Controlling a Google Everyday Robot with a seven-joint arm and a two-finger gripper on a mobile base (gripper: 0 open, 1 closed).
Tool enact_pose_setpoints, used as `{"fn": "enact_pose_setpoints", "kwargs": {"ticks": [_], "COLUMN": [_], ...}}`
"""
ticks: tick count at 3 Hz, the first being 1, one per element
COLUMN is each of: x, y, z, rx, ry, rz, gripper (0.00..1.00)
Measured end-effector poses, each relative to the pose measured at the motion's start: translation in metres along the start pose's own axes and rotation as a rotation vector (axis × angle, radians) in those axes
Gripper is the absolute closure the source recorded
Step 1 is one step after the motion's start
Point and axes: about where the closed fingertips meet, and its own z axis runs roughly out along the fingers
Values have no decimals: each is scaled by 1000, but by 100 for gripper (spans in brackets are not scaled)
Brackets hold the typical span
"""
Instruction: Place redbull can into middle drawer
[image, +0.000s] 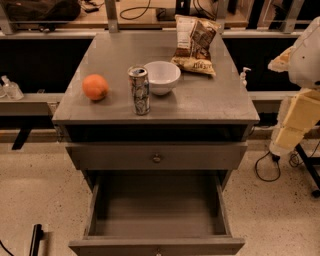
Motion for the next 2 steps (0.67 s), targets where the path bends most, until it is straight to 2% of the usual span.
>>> {"fn": "enact_pose_setpoints", "kwargs": {"ticks": [1, 2], "x": [0, -15], "y": [0, -27], "z": [0, 3], "rx": [0, 62], "ry": [0, -54], "rz": [0, 5], "gripper": [0, 0]}}
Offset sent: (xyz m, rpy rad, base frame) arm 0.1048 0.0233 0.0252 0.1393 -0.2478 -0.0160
